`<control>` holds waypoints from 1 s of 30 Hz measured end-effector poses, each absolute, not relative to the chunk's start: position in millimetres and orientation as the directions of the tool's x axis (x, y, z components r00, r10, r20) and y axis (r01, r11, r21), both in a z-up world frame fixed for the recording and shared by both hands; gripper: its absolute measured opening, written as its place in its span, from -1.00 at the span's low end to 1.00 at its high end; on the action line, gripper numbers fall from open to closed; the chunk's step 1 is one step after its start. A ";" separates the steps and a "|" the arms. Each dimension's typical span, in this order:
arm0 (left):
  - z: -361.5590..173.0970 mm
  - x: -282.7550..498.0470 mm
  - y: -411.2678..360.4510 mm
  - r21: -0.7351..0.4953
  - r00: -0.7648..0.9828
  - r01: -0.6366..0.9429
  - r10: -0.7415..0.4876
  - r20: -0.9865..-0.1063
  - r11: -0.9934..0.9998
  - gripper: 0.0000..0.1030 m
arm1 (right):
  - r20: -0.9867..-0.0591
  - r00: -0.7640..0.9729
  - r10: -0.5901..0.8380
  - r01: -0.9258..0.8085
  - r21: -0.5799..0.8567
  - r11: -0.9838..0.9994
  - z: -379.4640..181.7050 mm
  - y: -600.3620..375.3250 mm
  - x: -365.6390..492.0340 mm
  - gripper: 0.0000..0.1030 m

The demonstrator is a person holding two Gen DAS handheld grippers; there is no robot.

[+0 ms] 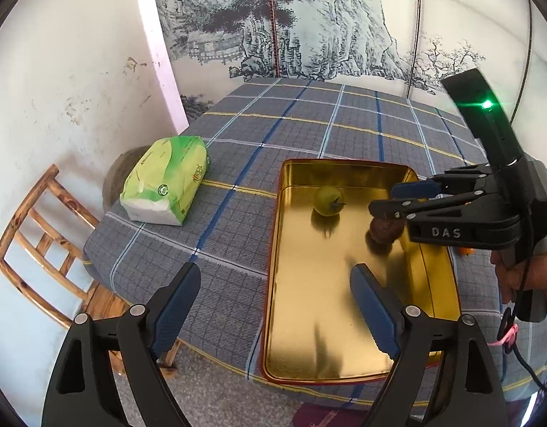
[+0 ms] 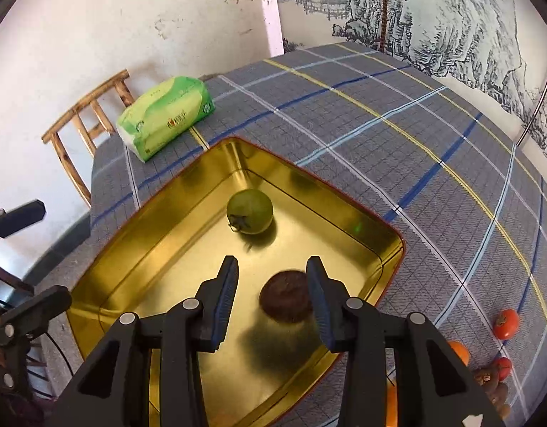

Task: Organize fruits
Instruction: 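Lower the dark brown fruit into the tin and open the right gripper, then move both grippers back toward the row of fruits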

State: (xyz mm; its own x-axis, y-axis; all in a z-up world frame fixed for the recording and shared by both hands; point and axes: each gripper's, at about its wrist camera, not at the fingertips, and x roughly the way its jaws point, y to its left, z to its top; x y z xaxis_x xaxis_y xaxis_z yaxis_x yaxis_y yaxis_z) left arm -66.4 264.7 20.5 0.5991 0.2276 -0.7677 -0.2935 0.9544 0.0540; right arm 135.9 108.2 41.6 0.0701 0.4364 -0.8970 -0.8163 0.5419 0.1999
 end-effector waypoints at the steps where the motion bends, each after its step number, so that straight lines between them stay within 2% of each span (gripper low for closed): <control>1: 19.8 -66.3 266.0 0.055 0.598 -0.295 0.229 -0.768 0.954 0.67 | -0.894 0.077 0.441 -0.814 0.199 0.546 43.2 107.8 136.1 -0.26; 8: 14.6 -65.7 270.1 0.048 0.589 -0.303 0.227 -0.776 0.952 0.68 | -0.865 0.109 0.491 -0.798 0.218 0.562 56.1 102.6 135.4 -0.20; 12: 12.8 -65.4 268.6 0.050 0.584 -0.302 0.226 -0.780 0.952 0.68 | -0.843 0.128 0.522 -0.791 0.230 0.567 64.7 94.1 131.1 -0.05; 23: 13.2 -63.4 251.4 0.085 0.584 -0.271 0.234 -0.777 0.959 0.68 | -0.766 0.207 0.609 -0.723 0.300 0.622 87.9 31.0 112.3 0.08; 27: 13.0 -62.2 244.5 0.097 0.583 -0.258 0.235 -0.777 0.961 0.68 | -0.748 0.288 0.598 -0.690 0.271 0.671 95.5 -7.6 101.8 0.32; 30: 13.2 -61.1 238.4 0.108 0.583 -0.245 0.235 -0.778 0.963 0.68 | -0.736 0.338 0.587 -0.652 0.267 0.710 98.6 -41.2 98.1 0.35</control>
